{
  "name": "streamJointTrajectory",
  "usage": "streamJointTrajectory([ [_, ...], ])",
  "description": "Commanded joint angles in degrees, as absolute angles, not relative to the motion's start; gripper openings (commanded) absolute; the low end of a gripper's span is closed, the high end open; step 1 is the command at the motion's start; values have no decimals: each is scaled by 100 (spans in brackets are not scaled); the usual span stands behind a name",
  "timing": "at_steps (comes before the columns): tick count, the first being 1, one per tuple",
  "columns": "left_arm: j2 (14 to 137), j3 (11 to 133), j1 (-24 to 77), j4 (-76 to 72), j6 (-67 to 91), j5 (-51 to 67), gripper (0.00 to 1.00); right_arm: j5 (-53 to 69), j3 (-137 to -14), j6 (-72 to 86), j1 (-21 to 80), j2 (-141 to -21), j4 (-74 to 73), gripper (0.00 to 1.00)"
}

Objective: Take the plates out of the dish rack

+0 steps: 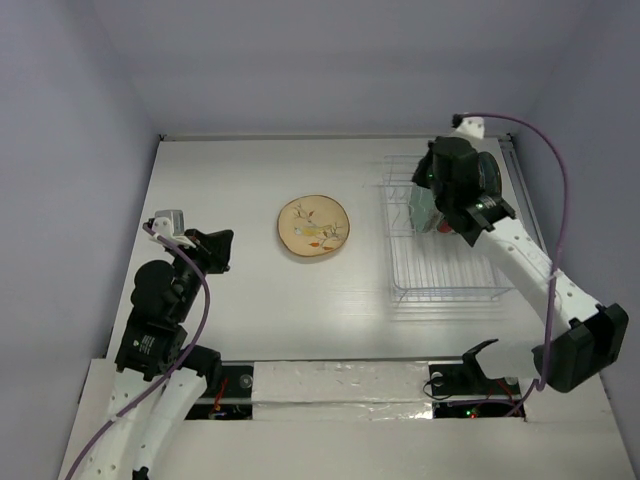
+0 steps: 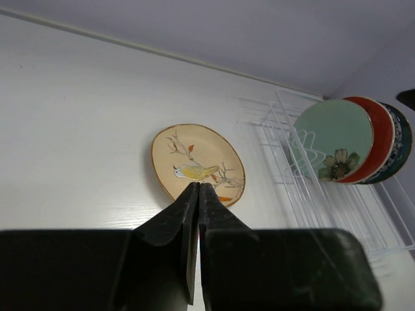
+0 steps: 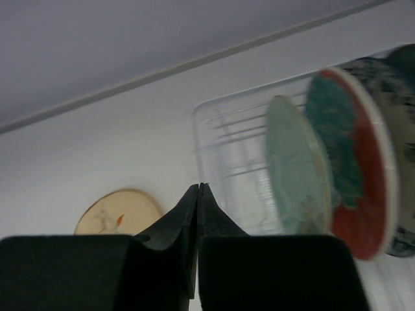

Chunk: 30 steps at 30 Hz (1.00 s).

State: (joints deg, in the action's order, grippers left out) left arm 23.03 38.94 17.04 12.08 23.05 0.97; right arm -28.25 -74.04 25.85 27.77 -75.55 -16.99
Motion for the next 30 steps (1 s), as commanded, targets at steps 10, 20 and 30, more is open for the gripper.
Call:
streamJointTrajectory([
  [10, 2101, 3973, 1723, 1143, 2329, -237, 12, -2304, -7224, 1732, 1389, -7778, -2452, 54],
  [20, 2083, 3964, 1723, 1142, 2320, -202, 23, -2179, -7707, 1583, 1283, -8885, -2408, 39],
  [30, 2101, 3955, 1723, 1116, 2311, -149, 25, -2584, -8401, 1187, 1283, -8710, -2864, 0],
])
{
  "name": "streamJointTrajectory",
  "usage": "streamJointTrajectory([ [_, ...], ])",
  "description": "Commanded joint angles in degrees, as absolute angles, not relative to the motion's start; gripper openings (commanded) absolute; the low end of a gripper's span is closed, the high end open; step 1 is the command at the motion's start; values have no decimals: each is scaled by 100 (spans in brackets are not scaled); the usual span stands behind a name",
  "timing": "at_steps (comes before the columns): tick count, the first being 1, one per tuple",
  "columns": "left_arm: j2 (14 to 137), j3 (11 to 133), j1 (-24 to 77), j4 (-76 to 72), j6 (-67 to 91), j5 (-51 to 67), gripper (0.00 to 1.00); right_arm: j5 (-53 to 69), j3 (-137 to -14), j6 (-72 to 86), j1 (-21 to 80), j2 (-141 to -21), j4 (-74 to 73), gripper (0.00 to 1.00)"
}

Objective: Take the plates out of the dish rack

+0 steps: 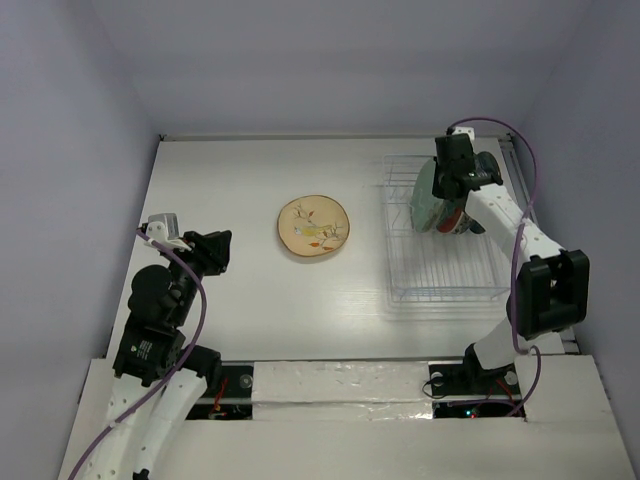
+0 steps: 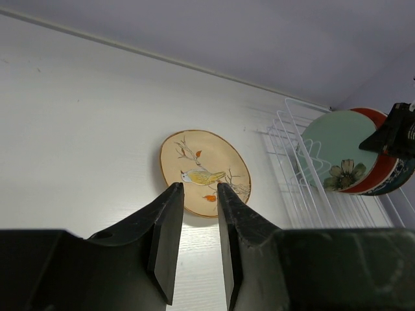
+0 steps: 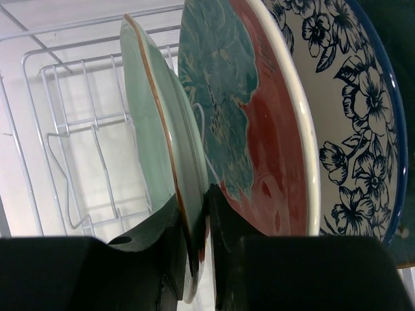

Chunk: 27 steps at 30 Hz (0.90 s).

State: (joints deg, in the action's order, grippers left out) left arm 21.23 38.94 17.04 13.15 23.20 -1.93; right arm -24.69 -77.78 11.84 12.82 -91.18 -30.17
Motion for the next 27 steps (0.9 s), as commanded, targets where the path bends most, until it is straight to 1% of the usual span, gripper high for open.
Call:
streamJointTrajectory([
  [1, 2109, 3955, 1723, 1108, 2312, -141, 25, -2558, -8455, 1160, 1283, -8675, -2883, 0],
  [11, 2136, 3955, 1723, 1107, 2312, -114, 26, -2611, -9289, 1002, 1389, -8008, -3287, 0],
  [18, 2144, 3964, 1723, 1116, 2329, -167, 27, -2347, -9158, 1283, 2082, -7497, -2902, 0],
  [21, 2118, 3955, 1723, 1125, 2329, -167, 27, -1979, -9010, 1563, 2407, -7497, -2446, 0],
  [23, 2101, 3955, 1723, 1116, 2320, -176, 27, -1444, -8808, 1818, 2557, -7523, -2111, 0],
  [24, 2083, 3946, 1723, 1116, 2329, -184, 28, -1180, -8667, 2106, 2558, -7541, -1657, 0],
  [25, 2074, 3938, 1723, 1108, 2338, -176, 28, -664, -8396, 2283, 2627, -7585, -1444, 0],
  [27, 2083, 3938, 1723, 1107, 2329, -176, 28, -231, -8114, 2853, 2689, -7768, -734, 0],
])
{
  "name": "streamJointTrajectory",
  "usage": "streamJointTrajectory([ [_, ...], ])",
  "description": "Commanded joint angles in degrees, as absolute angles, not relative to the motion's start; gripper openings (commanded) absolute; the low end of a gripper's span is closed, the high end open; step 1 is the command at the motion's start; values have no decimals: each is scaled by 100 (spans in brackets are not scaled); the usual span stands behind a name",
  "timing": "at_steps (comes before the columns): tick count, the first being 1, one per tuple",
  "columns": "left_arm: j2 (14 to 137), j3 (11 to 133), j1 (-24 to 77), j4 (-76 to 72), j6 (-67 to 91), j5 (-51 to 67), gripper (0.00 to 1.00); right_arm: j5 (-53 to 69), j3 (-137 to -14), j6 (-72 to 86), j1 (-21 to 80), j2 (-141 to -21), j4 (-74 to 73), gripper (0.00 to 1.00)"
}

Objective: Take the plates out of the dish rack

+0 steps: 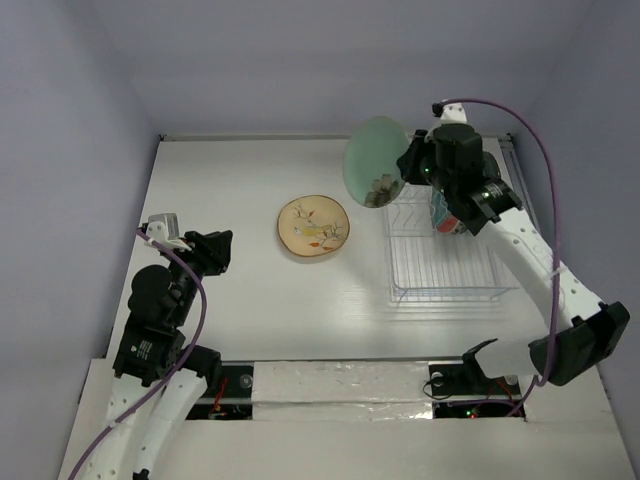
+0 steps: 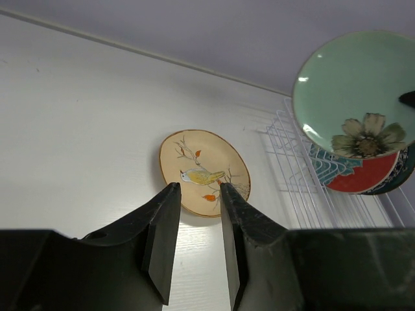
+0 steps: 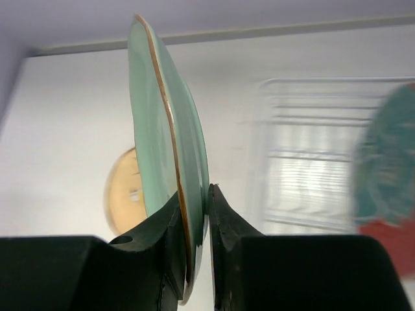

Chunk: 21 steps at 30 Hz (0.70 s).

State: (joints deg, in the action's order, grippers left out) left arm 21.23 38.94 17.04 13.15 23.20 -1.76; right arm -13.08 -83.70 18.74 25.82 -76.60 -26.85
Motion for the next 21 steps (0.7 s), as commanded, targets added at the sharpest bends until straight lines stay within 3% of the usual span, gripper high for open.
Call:
streamJointTrajectory([
  [1, 2092, 3938, 1723, 1107, 2329, -158, 28, 189, -8008, 3057, 2689, -7865, -564, 0],
  [6, 2092, 3938, 1670, 1090, 2320, -141, 29, 992, -7462, 4129, 2874, -8480, 771, 0],
  [21, 2057, 3929, 1670, 1072, 2329, -114, 29, 1108, -6795, 5053, 3129, -9949, 2021, 0],
])
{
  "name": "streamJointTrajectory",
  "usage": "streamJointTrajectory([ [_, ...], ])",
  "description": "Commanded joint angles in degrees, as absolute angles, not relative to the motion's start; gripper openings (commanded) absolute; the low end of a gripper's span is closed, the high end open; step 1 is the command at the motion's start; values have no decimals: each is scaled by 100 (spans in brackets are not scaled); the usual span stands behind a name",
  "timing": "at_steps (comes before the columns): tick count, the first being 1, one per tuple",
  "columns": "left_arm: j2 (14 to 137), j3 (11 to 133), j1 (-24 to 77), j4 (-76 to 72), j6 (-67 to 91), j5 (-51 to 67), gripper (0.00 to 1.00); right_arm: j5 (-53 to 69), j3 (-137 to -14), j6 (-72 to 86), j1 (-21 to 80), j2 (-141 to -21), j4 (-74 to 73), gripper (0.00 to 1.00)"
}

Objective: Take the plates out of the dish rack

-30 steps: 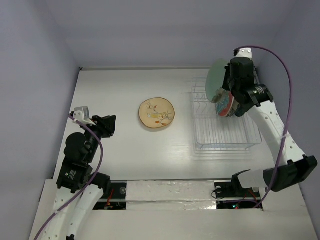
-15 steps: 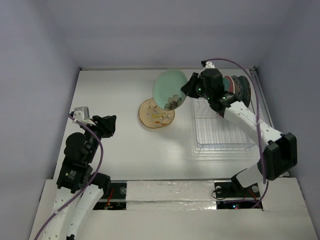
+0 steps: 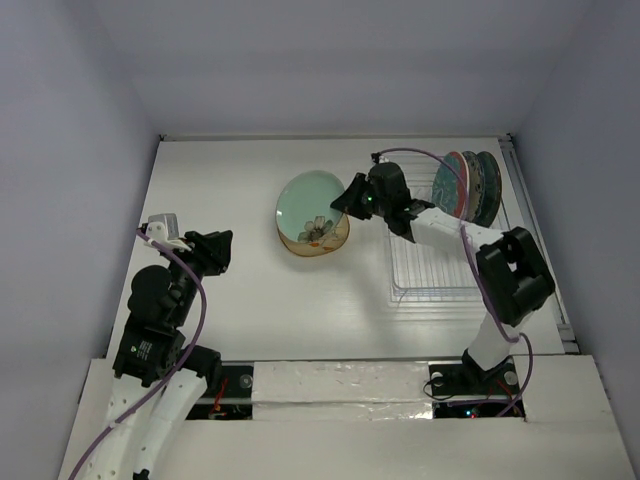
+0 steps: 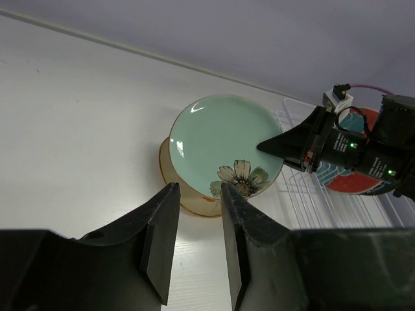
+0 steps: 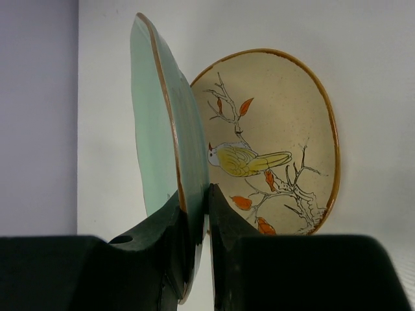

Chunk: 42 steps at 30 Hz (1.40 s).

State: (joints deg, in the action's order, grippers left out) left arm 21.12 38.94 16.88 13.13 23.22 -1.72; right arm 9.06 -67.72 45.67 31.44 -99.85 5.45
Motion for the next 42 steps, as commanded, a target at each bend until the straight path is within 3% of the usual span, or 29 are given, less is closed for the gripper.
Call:
streamJointTrajectory([
  [1, 2057, 3929, 1670, 1072, 2329, -106, 29, 1081, -6750, 5062, 3129, -9967, 2030, 0],
  [10, 2048, 3929, 1670, 1081, 2338, -97, 29, 1046, -6425, 5062, 3129, -10239, 2074, 1],
  [13, 2048, 3929, 1670, 1072, 2338, -88, 29, 1063, -6328, 5071, 3129, -10266, 2092, 8],
  [15, 2048, 3929, 1670, 1072, 2338, -88, 29, 1072, -6293, 5063, 3129, -10292, 1995, 21],
  [16, 2039, 3929, 1670, 1081, 2338, -88, 29, 1003, -6241, 5045, 3129, -10283, 1952, 32],
  [20, 2030, 3929, 1670, 1081, 2338, -88, 29, 862, -6205, 4843, 3129, -10266, 1583, 57],
  [29, 1995, 3937, 1670, 1090, 2347, -123, 29, 99, -6582, 3956, 3234, -10309, 221, 83],
  [35, 1978, 3929, 1670, 1081, 2347, -106, 29, -272, -6785, 3612, 3287, -10441, -369, 90],
  [42, 1951, 3929, 1670, 1081, 2347, -97, 29, -817, -7215, 3218, 3560, -9916, -1123, 90],
])
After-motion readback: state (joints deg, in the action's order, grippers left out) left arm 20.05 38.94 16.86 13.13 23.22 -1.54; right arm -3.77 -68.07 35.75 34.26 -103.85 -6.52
